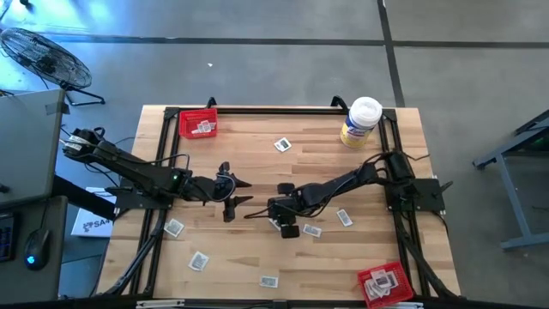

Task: Pick & Place First Aid Supplies
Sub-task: Put the white and gray towelette pack into the bottom red bin

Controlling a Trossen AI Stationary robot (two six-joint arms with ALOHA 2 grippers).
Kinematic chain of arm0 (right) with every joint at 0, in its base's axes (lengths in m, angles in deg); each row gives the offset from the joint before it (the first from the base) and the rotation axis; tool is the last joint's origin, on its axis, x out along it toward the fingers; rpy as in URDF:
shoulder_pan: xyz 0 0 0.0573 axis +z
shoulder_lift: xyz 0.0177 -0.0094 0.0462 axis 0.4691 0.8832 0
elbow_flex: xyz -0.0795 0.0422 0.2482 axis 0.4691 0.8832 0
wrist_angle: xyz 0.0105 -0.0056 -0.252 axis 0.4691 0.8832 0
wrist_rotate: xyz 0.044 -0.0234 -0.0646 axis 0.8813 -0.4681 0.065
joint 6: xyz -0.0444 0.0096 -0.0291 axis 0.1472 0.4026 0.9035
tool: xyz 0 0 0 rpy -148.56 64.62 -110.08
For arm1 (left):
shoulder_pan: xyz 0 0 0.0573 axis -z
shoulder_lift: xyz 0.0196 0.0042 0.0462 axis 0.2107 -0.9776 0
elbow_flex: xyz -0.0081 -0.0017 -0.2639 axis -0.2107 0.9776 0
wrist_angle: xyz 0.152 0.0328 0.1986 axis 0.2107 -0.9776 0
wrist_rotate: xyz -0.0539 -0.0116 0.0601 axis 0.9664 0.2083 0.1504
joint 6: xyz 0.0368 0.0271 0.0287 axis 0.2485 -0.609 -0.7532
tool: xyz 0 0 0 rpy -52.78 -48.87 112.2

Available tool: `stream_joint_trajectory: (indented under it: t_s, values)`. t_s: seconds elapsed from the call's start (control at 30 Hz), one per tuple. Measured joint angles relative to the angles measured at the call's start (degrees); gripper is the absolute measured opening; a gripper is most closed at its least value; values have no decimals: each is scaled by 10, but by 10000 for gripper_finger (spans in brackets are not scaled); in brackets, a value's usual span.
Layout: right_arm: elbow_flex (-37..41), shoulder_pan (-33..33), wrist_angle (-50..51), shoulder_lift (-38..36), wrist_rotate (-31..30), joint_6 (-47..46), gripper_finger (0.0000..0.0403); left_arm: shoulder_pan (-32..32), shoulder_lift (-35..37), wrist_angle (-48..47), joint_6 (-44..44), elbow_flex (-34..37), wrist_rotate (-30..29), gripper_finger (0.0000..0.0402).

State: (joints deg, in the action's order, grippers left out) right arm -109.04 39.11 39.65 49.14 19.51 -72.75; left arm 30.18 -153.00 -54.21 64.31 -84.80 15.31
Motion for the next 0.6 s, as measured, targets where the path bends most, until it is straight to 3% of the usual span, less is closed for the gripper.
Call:
stream_joint_trajectory:
  t_s: [0.4,0.6]
  values:
    - [1,-24,3,3,31,-47,26,0,0,0,1,0,3,179]
    - [1,-25,3,4,28,-50,6,0,0,0,1,0,4,179]
